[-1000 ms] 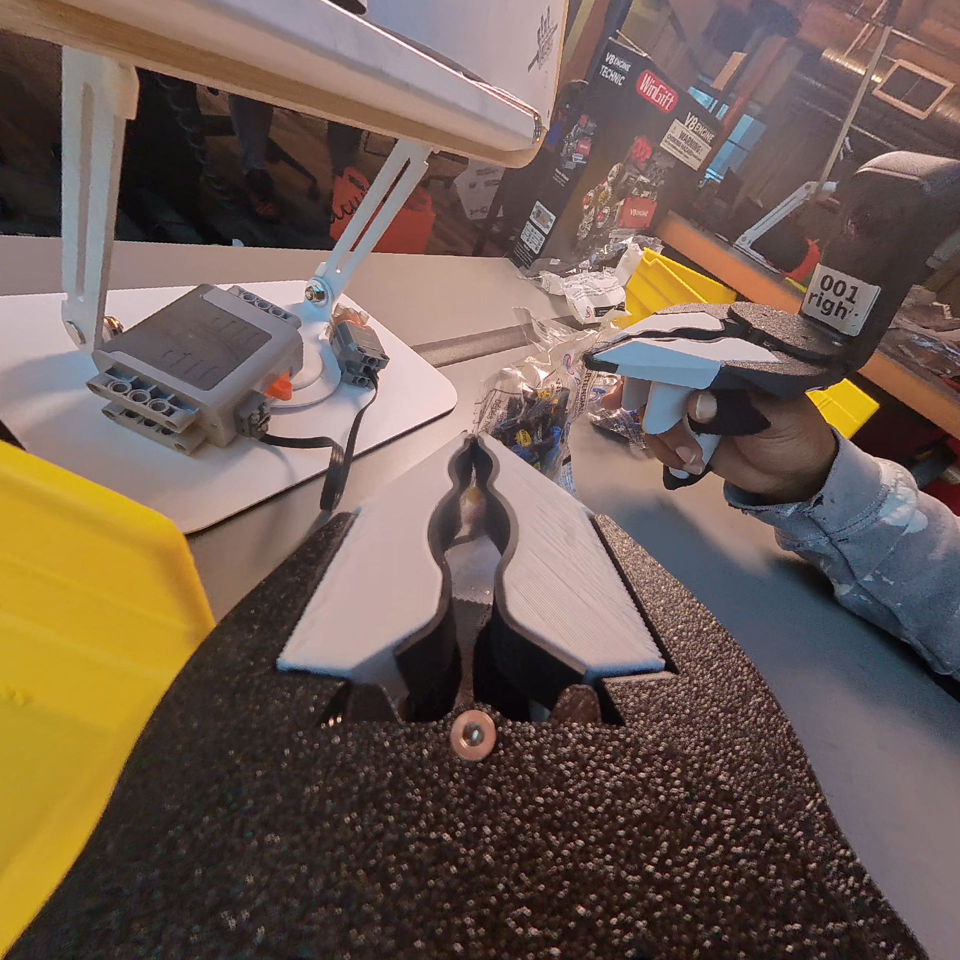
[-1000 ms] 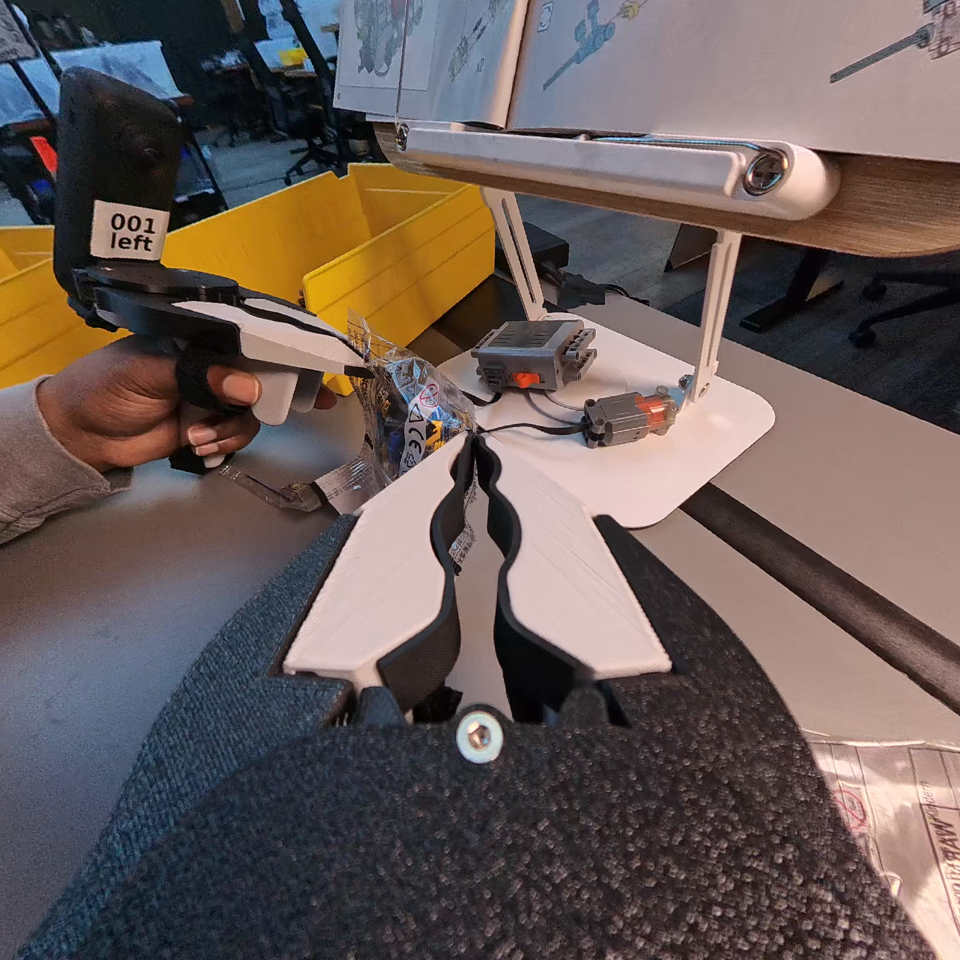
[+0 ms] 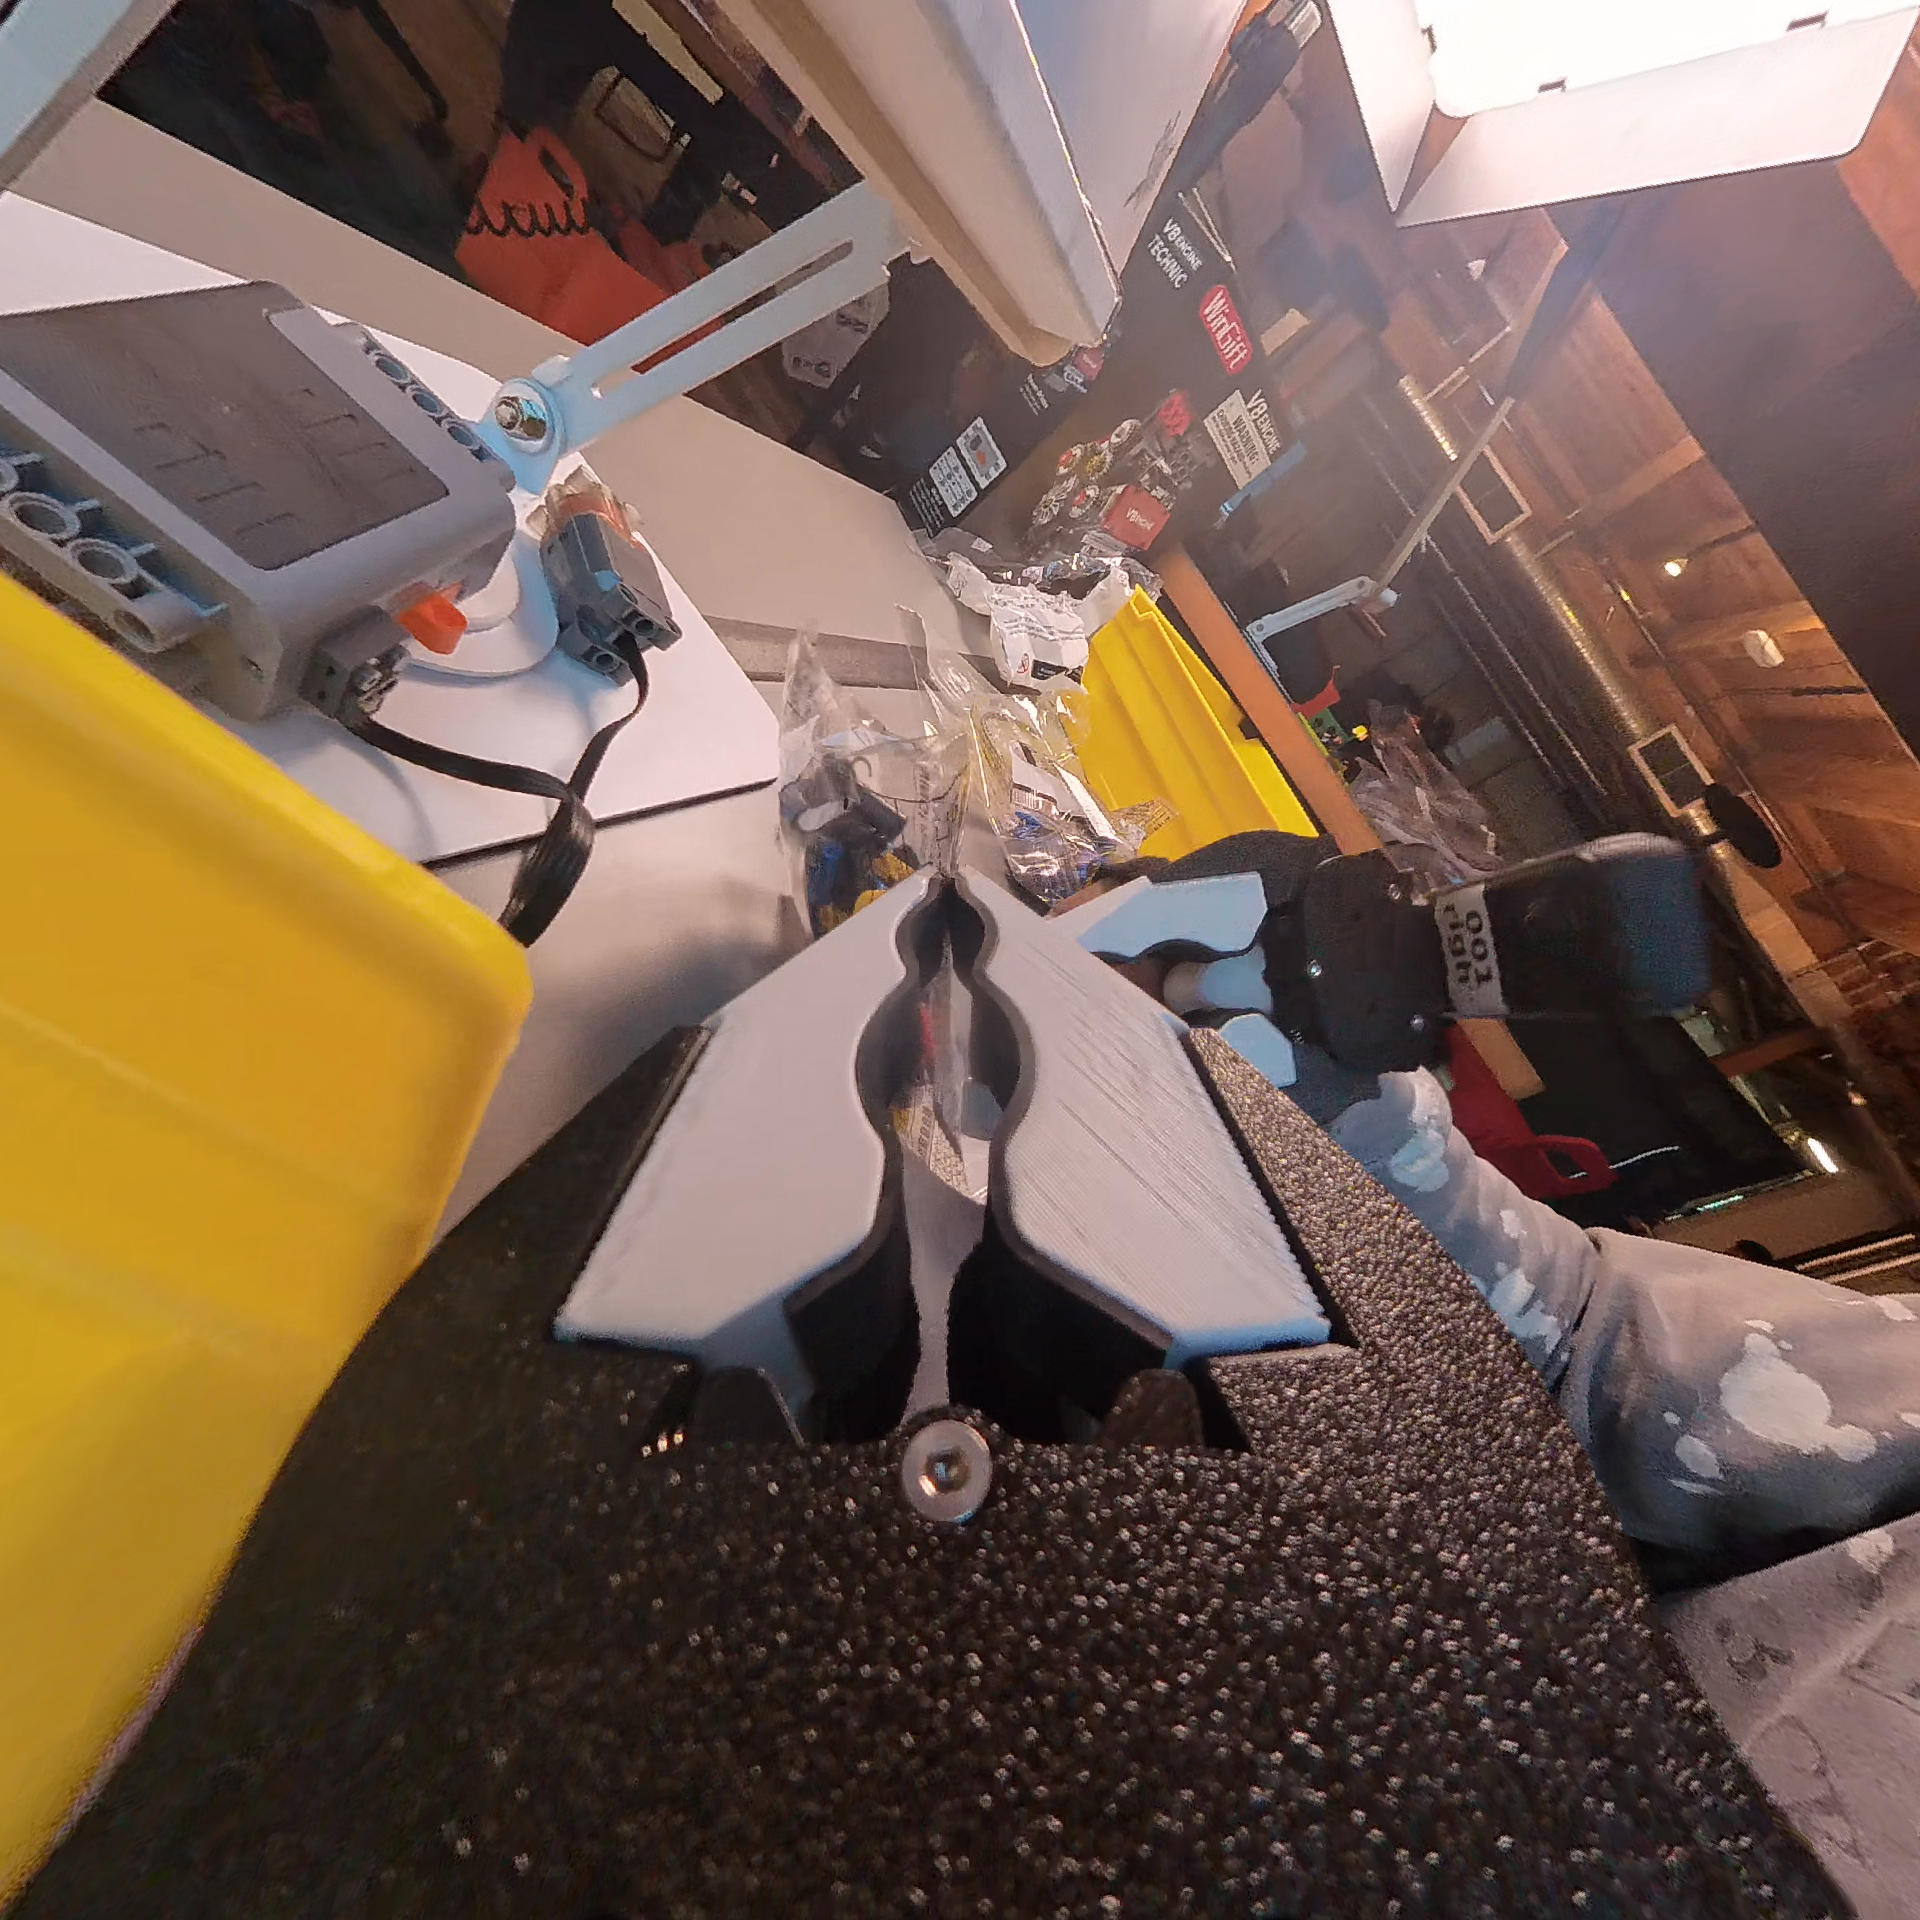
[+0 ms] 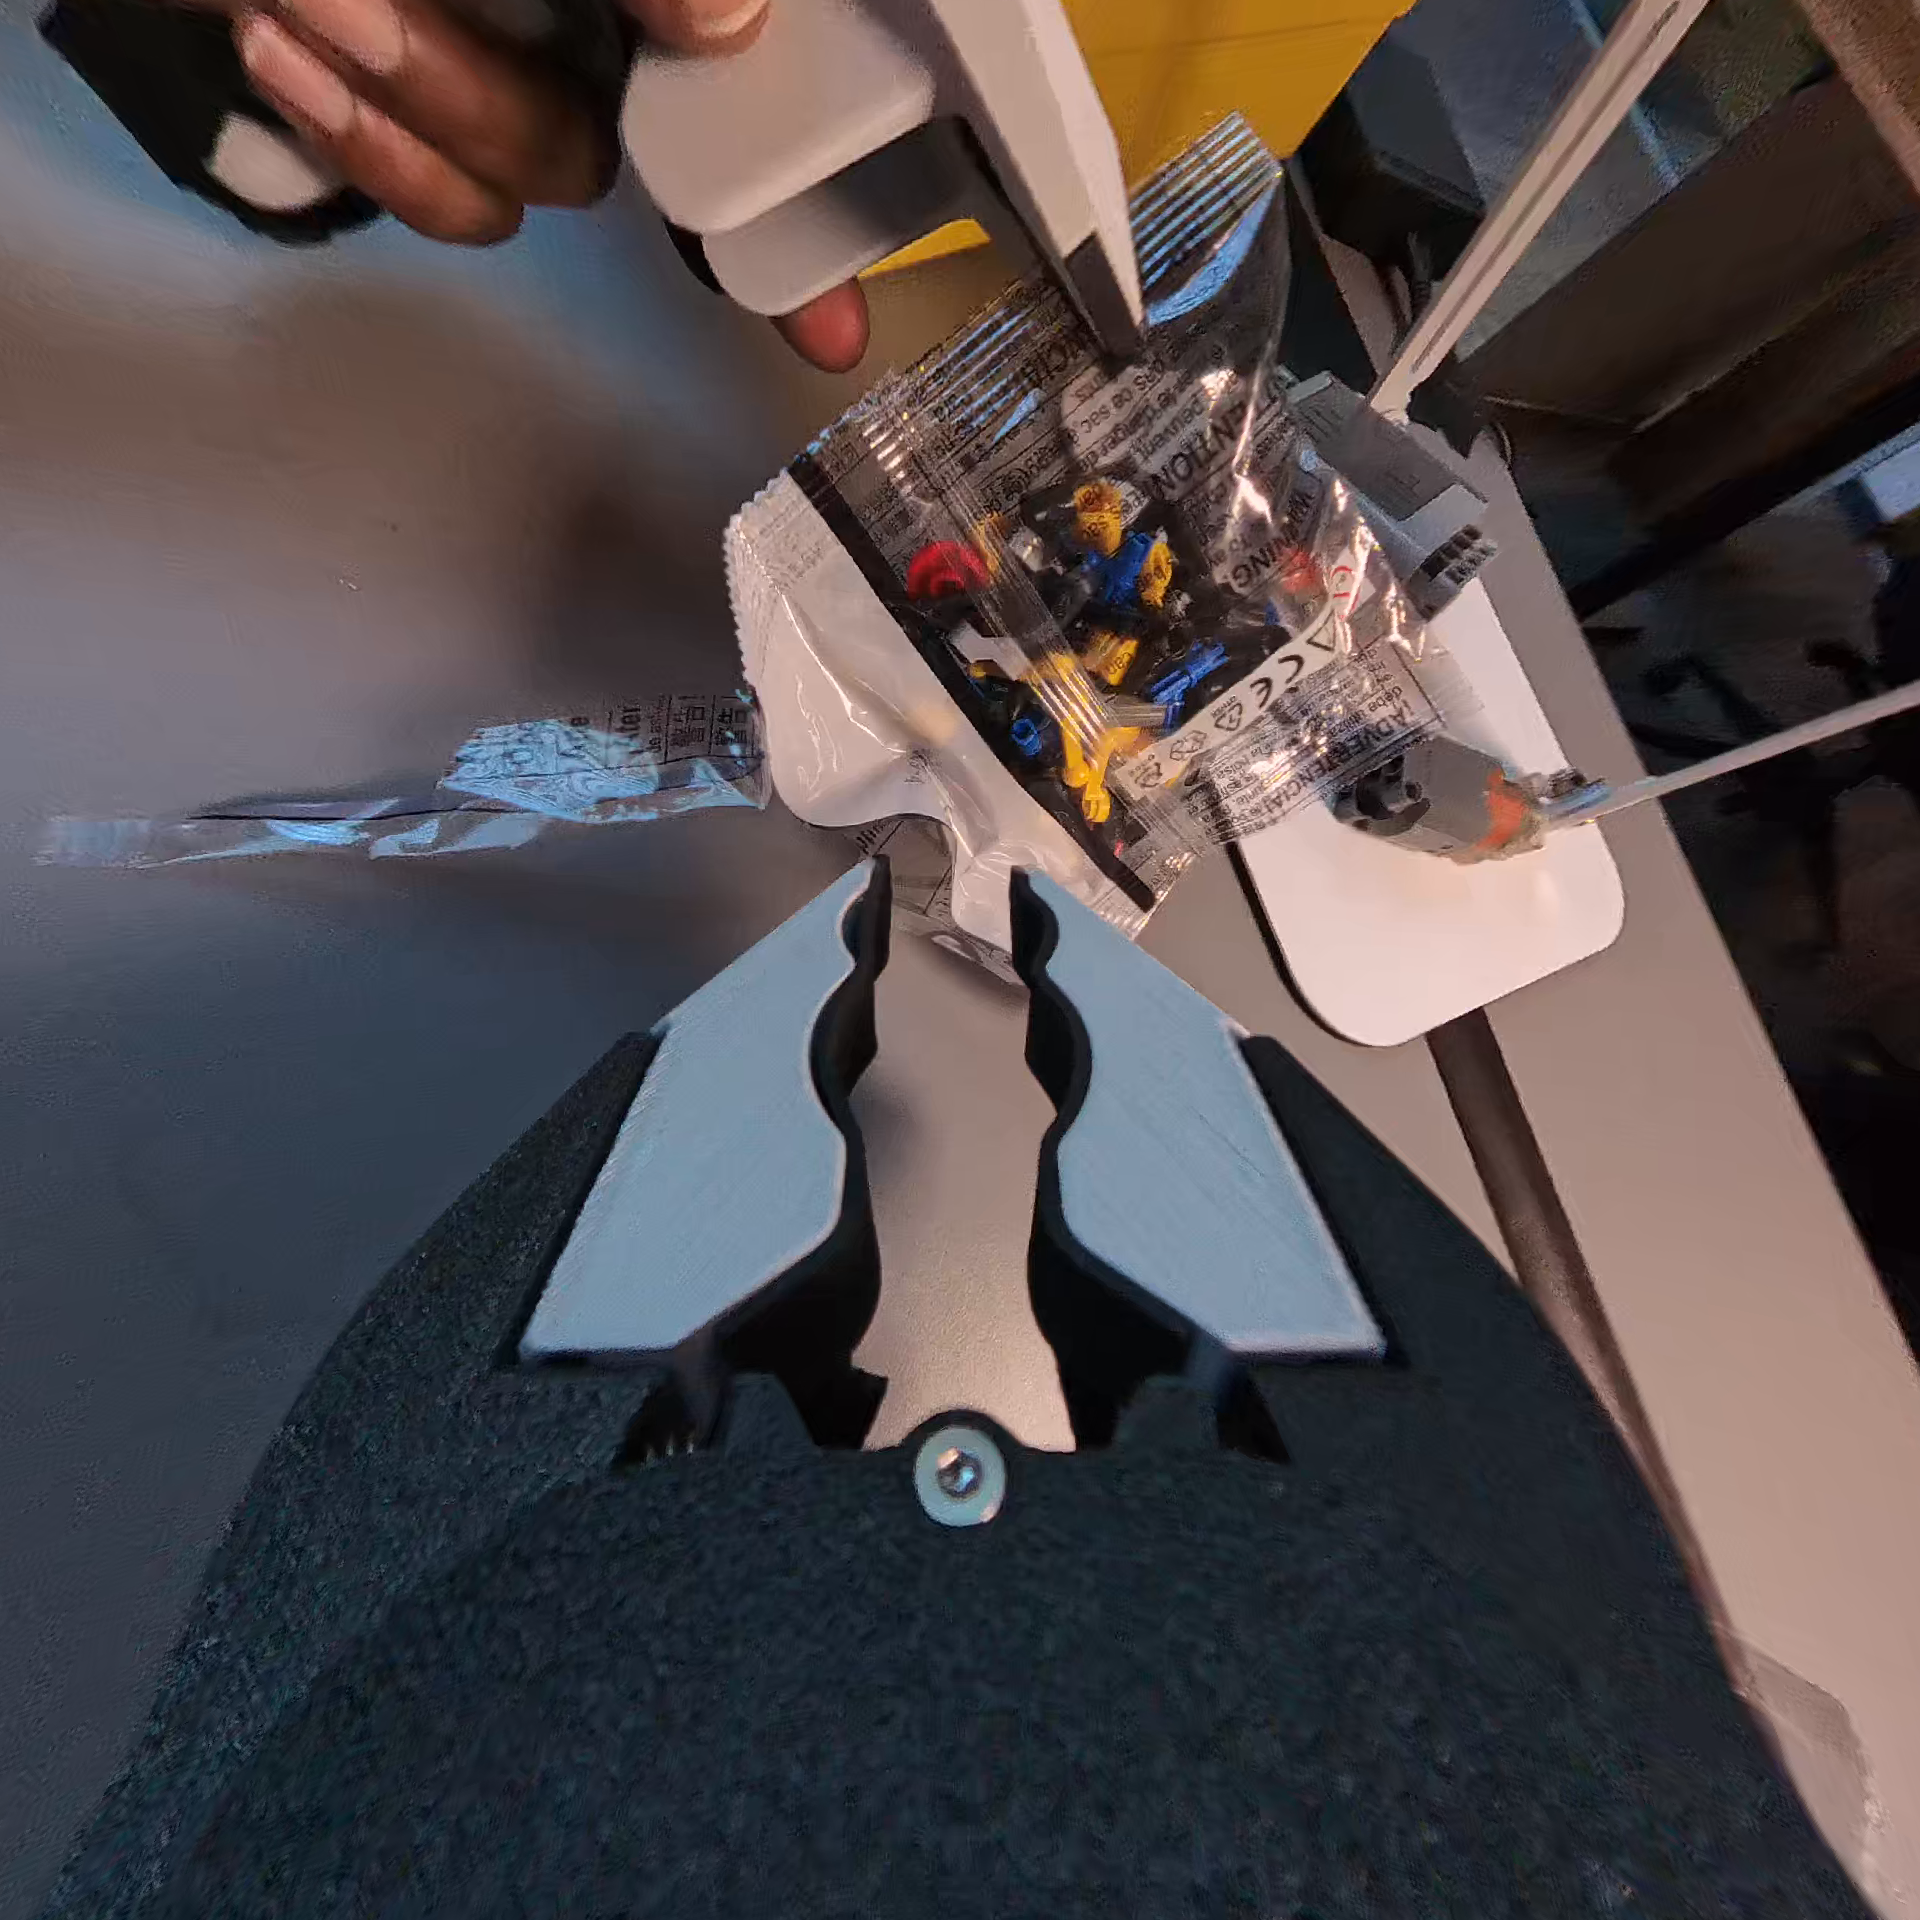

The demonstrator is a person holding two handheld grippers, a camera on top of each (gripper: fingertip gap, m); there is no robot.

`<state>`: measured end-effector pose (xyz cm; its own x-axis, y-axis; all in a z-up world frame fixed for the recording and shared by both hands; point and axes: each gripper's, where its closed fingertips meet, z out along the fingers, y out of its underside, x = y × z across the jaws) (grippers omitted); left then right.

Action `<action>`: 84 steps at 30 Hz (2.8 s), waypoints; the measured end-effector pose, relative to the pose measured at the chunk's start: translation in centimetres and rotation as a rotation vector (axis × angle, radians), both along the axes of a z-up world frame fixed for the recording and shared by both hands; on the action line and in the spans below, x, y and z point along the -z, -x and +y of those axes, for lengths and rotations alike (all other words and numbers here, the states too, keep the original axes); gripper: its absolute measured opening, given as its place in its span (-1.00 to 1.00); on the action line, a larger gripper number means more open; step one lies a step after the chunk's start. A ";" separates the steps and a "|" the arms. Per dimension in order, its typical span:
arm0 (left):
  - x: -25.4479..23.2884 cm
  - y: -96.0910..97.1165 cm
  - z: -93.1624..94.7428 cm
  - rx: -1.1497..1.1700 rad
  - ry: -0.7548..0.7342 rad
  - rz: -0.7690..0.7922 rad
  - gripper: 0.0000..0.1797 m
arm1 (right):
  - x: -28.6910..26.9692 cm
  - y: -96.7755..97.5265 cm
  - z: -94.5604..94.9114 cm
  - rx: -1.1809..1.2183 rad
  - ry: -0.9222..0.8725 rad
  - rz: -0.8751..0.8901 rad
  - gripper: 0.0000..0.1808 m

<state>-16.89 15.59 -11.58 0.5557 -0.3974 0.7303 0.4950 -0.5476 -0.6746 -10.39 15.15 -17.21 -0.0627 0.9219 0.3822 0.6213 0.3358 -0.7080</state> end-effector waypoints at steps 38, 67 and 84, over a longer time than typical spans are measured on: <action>4.5 0.6 -1.8 -0.038 0.124 0.348 -1.00 | -2.6 -0.9 2.8 0.154 0.128 0.222 -1.00; -0.5 -1.7 -6.0 0.180 0.037 0.413 -0.68 | -6.8 -0.6 2.0 0.199 0.270 0.347 -1.00; -5.4 -6.2 -3.9 0.037 -0.067 0.132 -0.50 | -12.0 0.8 -3.7 0.080 0.879 0.490 -1.00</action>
<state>-10.65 11.69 -6.14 0.6290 -0.4647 0.6232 0.3799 -0.5157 -0.7680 -11.22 11.45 -5.16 -0.0064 0.8839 -0.4677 0.1938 -0.4578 -0.8677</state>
